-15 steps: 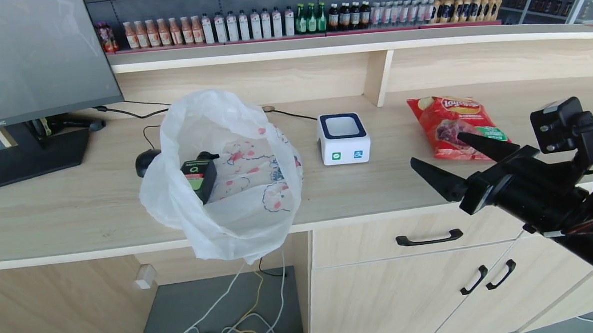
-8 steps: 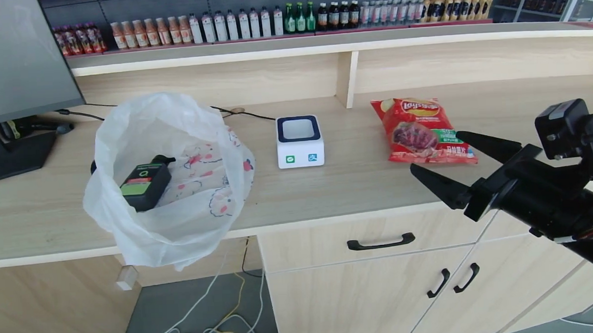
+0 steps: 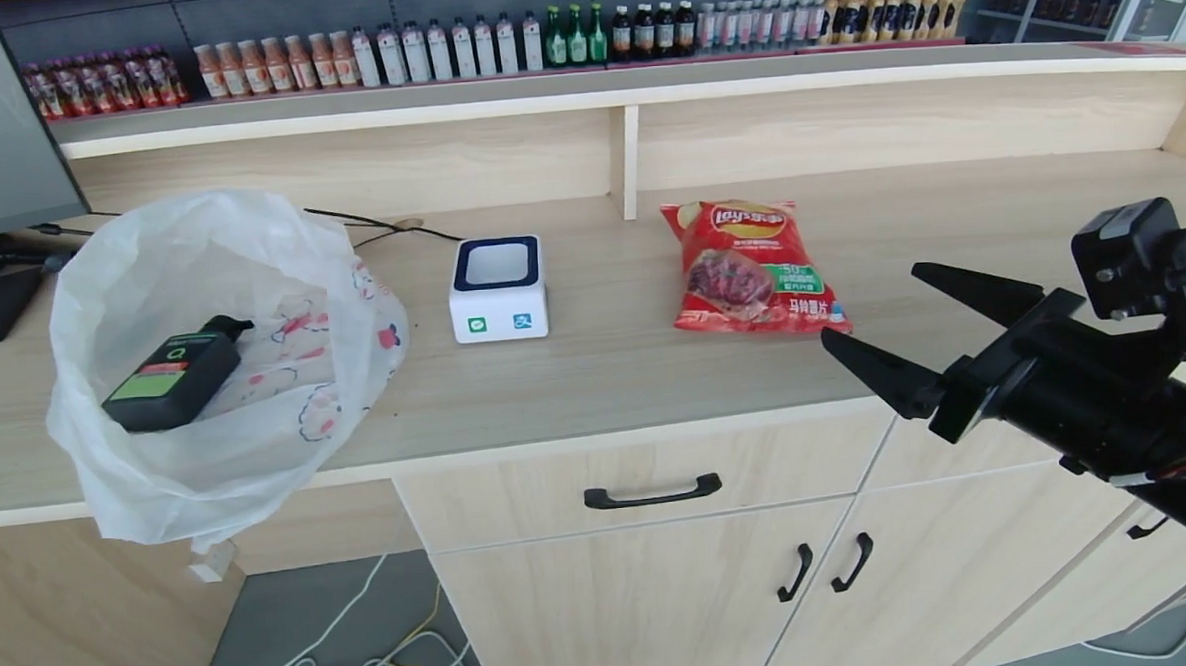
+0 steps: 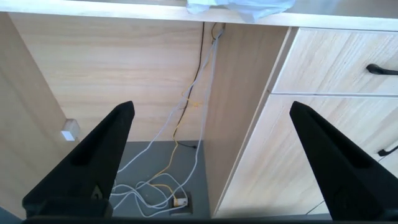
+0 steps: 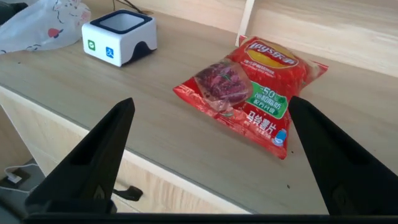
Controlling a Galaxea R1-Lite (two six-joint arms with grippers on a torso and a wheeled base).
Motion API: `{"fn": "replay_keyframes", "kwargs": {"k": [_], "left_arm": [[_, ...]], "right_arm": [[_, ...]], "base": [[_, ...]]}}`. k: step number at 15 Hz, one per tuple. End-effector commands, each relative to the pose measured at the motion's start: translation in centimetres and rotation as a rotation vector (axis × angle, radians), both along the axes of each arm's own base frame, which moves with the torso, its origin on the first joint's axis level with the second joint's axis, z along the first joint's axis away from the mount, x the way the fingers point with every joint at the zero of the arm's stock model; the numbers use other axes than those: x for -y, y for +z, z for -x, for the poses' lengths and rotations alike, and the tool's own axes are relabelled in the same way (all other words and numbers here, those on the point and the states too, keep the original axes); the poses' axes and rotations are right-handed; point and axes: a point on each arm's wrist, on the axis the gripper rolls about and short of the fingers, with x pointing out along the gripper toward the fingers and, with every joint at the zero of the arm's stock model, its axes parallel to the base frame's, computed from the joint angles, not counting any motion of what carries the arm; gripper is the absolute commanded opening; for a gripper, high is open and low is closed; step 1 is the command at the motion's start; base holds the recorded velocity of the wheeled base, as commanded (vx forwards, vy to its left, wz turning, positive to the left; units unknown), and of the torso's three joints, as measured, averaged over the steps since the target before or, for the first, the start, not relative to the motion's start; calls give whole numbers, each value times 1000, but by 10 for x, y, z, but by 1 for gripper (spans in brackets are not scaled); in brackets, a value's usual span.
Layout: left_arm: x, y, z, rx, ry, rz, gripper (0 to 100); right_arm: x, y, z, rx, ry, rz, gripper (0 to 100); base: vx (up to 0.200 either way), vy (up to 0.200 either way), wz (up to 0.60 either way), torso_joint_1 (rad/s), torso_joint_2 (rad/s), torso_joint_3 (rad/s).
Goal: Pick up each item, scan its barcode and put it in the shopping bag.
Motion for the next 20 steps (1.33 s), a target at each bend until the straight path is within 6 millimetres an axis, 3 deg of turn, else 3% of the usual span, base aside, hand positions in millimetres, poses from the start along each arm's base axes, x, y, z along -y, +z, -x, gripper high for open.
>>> {"fn": "replay_keyframes", "kwargs": {"k": [1,3,13,16,18,19,20], "left_arm": [[0,0,0,0,0,0,100],[0,0,0,0,0,-4,100],[0,0,0,0,0,-20,100],[0,0,0,0,0,-20,100],[0,0,0,0,0,-20,100],[0,0,0,0,0,-20,100],[0,0,0,0,0,-20,100]], "right_arm": [[0,0,0,2,-1,-1,100],[1,1,0,5,-4,-2,100],[8,-9,1,-57,-21,-45,100],[1,8,-18,-43,-6,-144,100],[-10,5,-42,-65,-17,-160,100],[-10,5,-42,-65,-17,-160,100],[-37,-5,-54,-119,-28,-162,100]], "base": [[0,-200,0,-2,2,2],[0,-200,0,5,2,2],[0,0,0,0,0,0],[0,0,0,0,0,0],[0,0,0,0,0,0],[0,0,0,0,0,0],[0,0,0,0,0,0]]}}
